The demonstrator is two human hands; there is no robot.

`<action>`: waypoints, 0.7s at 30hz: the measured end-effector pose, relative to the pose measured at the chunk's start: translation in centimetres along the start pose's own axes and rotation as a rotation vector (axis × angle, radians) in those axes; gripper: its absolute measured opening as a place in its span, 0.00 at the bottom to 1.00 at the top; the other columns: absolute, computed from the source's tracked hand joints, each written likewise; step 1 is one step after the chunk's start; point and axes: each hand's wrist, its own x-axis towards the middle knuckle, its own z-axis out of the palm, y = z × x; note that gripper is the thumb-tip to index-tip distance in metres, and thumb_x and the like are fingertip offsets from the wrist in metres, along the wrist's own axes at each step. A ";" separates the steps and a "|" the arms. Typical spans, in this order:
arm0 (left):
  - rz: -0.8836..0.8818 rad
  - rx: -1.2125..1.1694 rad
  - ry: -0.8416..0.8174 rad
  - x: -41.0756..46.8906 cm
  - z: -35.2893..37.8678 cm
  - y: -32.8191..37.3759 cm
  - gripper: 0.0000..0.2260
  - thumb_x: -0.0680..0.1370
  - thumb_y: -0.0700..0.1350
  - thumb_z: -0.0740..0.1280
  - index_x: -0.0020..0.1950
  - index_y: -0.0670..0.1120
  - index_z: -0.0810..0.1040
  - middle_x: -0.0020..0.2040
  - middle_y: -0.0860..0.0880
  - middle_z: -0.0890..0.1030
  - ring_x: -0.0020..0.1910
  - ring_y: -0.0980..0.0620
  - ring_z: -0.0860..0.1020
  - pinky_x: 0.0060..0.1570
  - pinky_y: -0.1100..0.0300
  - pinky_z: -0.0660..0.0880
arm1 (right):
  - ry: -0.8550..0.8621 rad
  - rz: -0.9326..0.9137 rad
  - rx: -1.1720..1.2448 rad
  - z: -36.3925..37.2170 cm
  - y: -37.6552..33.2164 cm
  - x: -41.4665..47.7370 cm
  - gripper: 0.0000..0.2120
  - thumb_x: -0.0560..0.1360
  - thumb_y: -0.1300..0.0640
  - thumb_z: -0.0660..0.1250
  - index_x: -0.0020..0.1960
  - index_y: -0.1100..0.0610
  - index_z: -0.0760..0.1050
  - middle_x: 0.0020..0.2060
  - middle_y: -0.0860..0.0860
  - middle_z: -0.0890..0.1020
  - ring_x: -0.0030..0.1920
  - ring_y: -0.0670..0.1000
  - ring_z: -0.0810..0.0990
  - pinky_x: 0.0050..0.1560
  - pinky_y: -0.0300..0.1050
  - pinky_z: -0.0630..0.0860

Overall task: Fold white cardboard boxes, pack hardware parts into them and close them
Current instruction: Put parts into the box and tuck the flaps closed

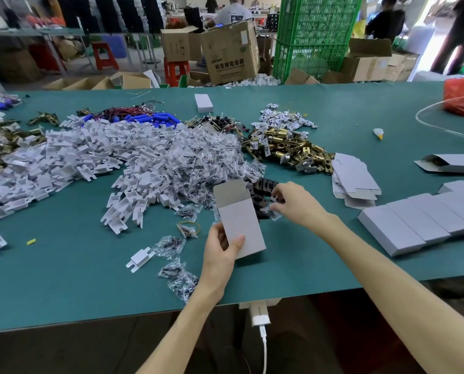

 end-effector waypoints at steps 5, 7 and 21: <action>0.004 0.009 -0.004 0.0 0.0 0.0 0.15 0.80 0.39 0.72 0.64 0.48 0.74 0.60 0.51 0.83 0.57 0.58 0.83 0.53 0.64 0.78 | -0.027 0.012 -0.018 3.0 1.4 0.1 0.16 0.77 0.51 0.72 0.61 0.57 0.75 0.57 0.55 0.70 0.59 0.58 0.72 0.57 0.53 0.74; 0.001 0.016 -0.008 0.0 0.0 0.0 0.15 0.80 0.39 0.72 0.64 0.48 0.74 0.60 0.50 0.83 0.57 0.58 0.83 0.53 0.64 0.79 | -0.005 0.006 -0.029 3.1 1.5 0.2 0.14 0.77 0.51 0.73 0.56 0.57 0.74 0.53 0.53 0.70 0.57 0.58 0.73 0.52 0.51 0.73; 0.040 0.052 -0.051 -0.3 0.1 0.7 0.16 0.78 0.37 0.74 0.62 0.48 0.76 0.57 0.53 0.85 0.57 0.56 0.83 0.54 0.63 0.79 | 0.294 -0.081 0.667 -2.8 -2.1 -1.8 0.10 0.76 0.50 0.75 0.49 0.56 0.82 0.40 0.50 0.86 0.43 0.50 0.85 0.48 0.45 0.80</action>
